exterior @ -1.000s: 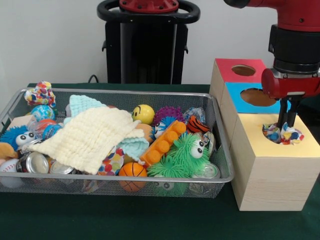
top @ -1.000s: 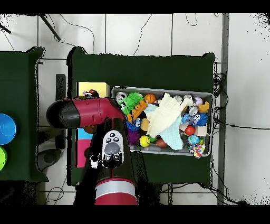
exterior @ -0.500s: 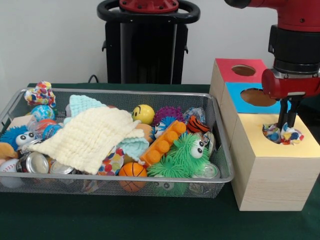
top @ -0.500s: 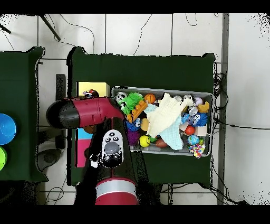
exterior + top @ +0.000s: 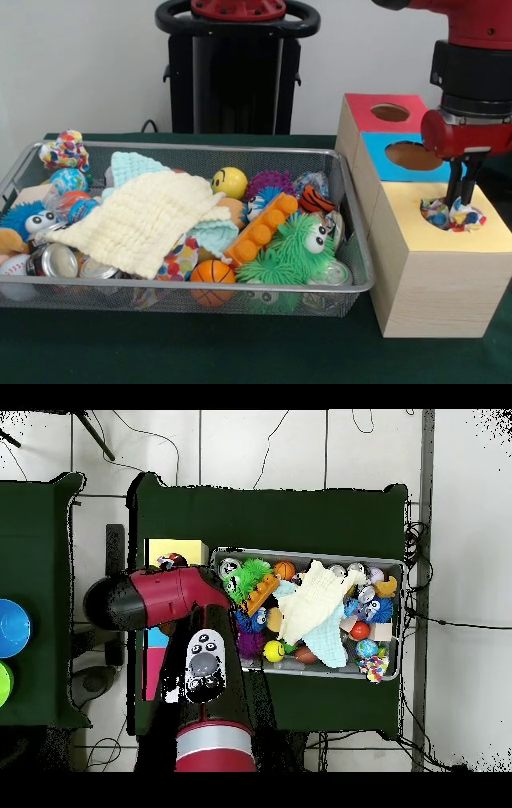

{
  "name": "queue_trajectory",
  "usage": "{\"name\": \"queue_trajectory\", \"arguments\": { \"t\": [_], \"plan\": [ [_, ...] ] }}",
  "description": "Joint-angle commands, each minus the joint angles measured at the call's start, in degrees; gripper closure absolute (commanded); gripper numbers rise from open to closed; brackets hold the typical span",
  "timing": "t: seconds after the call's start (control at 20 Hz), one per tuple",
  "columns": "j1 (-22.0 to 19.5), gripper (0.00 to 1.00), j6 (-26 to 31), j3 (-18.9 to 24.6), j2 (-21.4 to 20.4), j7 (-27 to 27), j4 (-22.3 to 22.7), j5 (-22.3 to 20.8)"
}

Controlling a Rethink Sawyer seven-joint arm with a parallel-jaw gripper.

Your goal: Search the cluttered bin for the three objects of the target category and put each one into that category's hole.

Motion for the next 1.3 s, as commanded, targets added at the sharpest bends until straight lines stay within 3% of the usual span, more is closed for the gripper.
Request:
{"name": "queue_trajectory", "arguments": {
  "t": [0.05,1.25,1.3],
  "plan": [
    [-4.4,1.00,-21.7,1.8,20.9,3.0,0.9,-10.2],
    [-6.9,1.00,-20.4,5.1,21.2,0.8,1.0,-12.8],
    [-6.8,0.00,-20.1,5.0,21.2,0.8,0.9,-12.8]
  ]
}}
